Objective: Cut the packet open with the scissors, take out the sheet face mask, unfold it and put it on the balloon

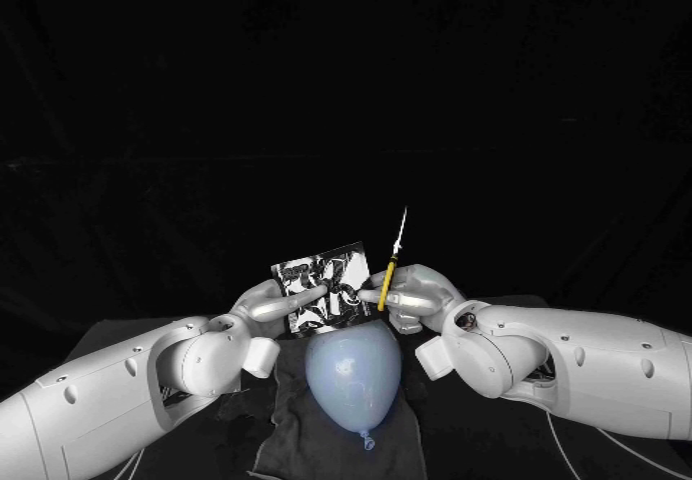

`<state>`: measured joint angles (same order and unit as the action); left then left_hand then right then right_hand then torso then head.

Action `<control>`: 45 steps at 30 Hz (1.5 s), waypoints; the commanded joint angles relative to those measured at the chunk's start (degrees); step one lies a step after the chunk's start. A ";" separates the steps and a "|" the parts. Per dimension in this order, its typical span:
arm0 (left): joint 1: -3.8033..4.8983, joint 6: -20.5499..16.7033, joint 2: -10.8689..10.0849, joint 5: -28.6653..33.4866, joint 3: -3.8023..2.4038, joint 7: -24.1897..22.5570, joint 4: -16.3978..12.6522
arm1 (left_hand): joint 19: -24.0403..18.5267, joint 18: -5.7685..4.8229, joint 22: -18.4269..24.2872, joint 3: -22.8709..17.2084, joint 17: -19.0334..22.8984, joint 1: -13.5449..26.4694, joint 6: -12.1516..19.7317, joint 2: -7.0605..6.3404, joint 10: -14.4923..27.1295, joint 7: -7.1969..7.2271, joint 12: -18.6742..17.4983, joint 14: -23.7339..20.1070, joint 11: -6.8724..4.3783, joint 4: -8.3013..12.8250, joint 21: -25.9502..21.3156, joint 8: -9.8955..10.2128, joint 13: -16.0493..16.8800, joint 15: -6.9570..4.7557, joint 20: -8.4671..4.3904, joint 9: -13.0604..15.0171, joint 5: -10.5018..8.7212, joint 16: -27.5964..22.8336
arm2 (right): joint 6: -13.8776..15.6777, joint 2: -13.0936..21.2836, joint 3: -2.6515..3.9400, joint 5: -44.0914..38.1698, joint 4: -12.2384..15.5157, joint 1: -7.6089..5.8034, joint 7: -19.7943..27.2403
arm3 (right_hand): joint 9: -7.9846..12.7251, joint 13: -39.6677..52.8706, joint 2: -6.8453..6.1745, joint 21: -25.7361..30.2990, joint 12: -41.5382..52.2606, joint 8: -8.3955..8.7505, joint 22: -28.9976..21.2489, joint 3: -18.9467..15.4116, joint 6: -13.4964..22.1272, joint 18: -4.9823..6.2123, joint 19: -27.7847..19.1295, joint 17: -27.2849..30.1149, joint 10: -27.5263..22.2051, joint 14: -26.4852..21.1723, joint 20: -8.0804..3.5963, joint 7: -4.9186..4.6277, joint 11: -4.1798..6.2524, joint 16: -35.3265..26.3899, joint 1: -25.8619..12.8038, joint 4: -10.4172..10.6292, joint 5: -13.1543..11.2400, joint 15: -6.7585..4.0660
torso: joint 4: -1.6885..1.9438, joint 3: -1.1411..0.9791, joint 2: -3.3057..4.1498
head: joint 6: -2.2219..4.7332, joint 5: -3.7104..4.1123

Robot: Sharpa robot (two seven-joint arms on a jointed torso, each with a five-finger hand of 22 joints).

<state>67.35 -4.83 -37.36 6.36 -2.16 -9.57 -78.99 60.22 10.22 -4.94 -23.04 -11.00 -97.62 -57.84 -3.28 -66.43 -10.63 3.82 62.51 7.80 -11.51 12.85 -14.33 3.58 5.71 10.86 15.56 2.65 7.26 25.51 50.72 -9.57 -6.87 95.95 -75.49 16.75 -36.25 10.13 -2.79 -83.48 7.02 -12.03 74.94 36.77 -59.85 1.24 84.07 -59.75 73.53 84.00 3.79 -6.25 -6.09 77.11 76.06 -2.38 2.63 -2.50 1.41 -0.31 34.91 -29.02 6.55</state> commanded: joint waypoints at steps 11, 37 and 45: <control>0.08 -5.37 0.09 -0.37 -0.01 -1.43 -0.58 | 2.24 0.29 -0.16 -3.94 -0.45 5.02 -0.41 1.29 -3.27 0.43 -0.11 3.06 -0.74 0.65 1.42 -2.15 0.02 -0.64 -0.48 2.42 0.09 0.75 | -2.37 0.01 0.08 -0.42 -0.57 -0.02 0.03 | -0.69 -0.24 0.31 2.41 -2.47 0.70 11.10 1.64 2.40 0.95 1.20 3.00 5.87 -0.03 0.12 -0.89 3.57 -1.35 -1.95 -0.54 0.17 0.59 | 0.02 0.01 0.03 | -0.33 -0.26; 3.63 -7.69 -0.42 -2.35 -0.07 -1.54 0.45 | 6.04 0.35 -0.08 -5.63 -1.61 8.25 1.64 1.85 -7.59 1.21 0.12 6.83 -1.95 2.82 2.79 -4.97 0.17 -2.05 -1.95 7.16 0.09 1.93 | -1.12 6.59 -0.01 1.59 0.27 -0.17 1.20 | -1.07 -1.89 1.78 2.69 -0.81 1.59 11.11 0.50 2.09 1.04 1.27 3.93 5.96 -0.11 0.79 -1.02 3.51 -1.76 -0.96 -2.43 0.19 0.82 | -0.07 -0.01 -0.04 | 0.27 -0.30; 4.62 -9.27 1.45 -4.00 -0.04 -0.21 1.63 | 8.91 0.32 -0.45 -5.73 -2.48 8.93 1.92 1.28 -9.88 1.55 0.23 9.76 -2.64 4.03 4.18 -5.87 0.32 -3.16 -3.27 8.97 0.09 3.15 | -1.14 10.08 -0.40 -1.36 4.53 1.40 -1.56 | -1.38 -0.96 1.71 2.39 -0.15 1.22 11.29 1.56 1.35 0.95 1.45 4.12 7.62 -0.12 0.34 -0.62 3.95 -1.88 -1.40 -3.19 0.18 0.41 | -0.16 -0.06 0.01 | 0.06 -0.30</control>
<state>71.81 -12.80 -36.14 3.89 -2.15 -10.30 -77.43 68.92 9.51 -5.37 -28.70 -13.44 -88.92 -56.16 -2.28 -74.49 -9.21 3.79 71.81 6.64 -7.54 16.86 -19.94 3.79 2.56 7.48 16.04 2.51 10.33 24.94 60.68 -9.98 -5.82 100.00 -74.23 16.67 -37.58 9.13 -2.55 -80.86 6.60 -10.63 74.90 38.09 -58.15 2.12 83.99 -55.71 74.04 83.83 4.50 -6.75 -5.76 75.11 73.32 -5.62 2.56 -1.66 1.27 -0.36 34.87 -28.92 6.21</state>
